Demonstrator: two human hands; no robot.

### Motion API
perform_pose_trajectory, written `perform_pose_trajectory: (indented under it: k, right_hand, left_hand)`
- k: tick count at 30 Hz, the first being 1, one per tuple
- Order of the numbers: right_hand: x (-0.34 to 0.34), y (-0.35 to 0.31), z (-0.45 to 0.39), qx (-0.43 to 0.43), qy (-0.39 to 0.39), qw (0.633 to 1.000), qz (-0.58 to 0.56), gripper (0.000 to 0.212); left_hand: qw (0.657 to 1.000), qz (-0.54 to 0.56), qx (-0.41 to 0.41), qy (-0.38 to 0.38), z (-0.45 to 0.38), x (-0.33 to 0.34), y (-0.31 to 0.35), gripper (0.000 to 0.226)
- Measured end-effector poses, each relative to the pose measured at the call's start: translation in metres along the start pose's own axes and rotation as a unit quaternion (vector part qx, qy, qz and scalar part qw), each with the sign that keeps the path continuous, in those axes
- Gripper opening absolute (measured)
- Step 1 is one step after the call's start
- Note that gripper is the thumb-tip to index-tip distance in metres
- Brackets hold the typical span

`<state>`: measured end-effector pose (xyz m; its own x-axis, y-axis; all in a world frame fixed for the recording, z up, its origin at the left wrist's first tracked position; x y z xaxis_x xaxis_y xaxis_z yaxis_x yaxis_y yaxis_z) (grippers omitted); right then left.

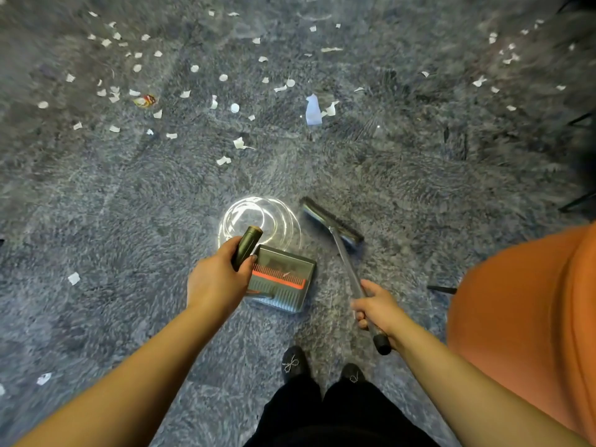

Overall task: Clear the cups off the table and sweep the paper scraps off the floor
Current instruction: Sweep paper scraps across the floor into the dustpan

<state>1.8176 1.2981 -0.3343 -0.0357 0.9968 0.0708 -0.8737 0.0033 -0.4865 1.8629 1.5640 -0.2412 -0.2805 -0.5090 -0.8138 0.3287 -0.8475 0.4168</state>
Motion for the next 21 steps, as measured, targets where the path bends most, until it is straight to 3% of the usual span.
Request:
perform_pose_trajectory:
  k: [8,12,21]
  right_hand:
    - [-0.042,-0.100,-0.013,-0.062,0.043,0.997,-0.020,0.071]
    - [-0.073,-0.161,-0.028,-0.085,0.039,0.996,-0.017,0.057]
    - [-0.137,-0.293,-0.090,-0.043,0.034,0.998,-0.006,0.060]
  left_hand:
    - [0.999,0.030,0.022,0.020,-0.069,-0.019,0.049,0.038]
    - [0.998,0.037,0.025,0.037,-0.125,-0.031,0.094,0.038]
    - [0.996,0.038,0.027,0.078,-0.246,-0.068,0.191,0.041]
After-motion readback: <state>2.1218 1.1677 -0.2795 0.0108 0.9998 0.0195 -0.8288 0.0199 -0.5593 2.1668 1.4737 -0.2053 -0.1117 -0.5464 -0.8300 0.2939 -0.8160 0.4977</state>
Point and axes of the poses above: each hand's wrist, its own z-axis away from the middle knuckle, its own x-axis out of the palm, y = z × x, the point moved 2 cm from there along -z, towards the middle knuckle, and after that the axes turned 7 degrees about -y, right-handed, at the moved point
